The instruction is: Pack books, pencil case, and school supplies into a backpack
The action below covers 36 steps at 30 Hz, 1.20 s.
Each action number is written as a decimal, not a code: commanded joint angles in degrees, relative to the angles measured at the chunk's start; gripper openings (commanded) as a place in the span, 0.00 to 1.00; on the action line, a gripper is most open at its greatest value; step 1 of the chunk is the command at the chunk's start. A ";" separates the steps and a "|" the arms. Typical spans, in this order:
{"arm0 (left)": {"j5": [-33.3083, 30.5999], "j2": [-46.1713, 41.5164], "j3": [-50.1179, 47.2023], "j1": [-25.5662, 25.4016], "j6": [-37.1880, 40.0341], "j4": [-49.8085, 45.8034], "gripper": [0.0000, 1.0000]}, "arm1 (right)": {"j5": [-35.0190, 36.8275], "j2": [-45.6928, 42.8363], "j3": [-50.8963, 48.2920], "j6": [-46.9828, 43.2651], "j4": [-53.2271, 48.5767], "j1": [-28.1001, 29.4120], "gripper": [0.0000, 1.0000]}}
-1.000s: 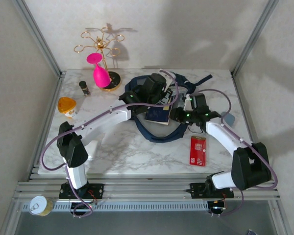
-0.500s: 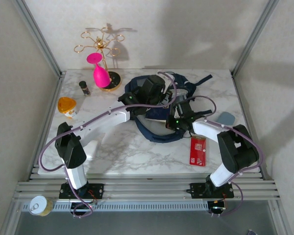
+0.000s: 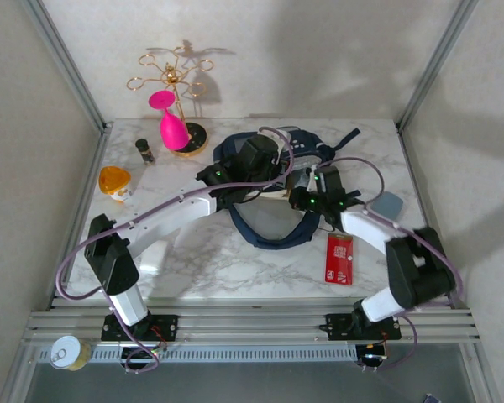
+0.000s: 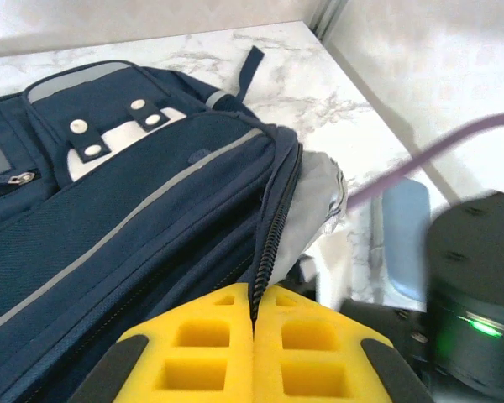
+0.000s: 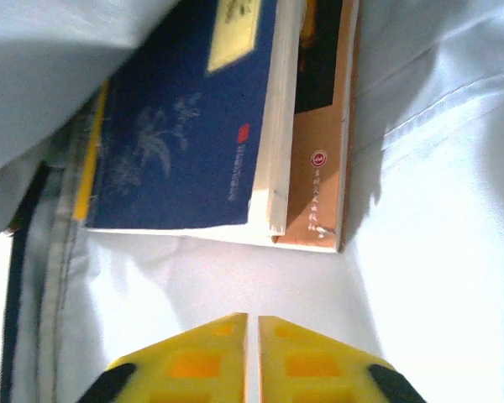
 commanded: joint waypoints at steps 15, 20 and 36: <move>9.63 20.80 23.71 -4.65 -15.93 4.32 0.27 | -3.24 -14.03 8.99 1.12 -22.74 -27.43 0.29; 12.54 5.91 8.59 -0.68 -13.94 9.14 0.55 | -0.43 -13.30 14.55 -1.44 -31.03 -22.82 0.35; 12.97 -3.92 -41.64 21.24 -40.21 33.45 0.68 | 4.82 -18.70 -1.67 13.13 -33.88 4.73 0.50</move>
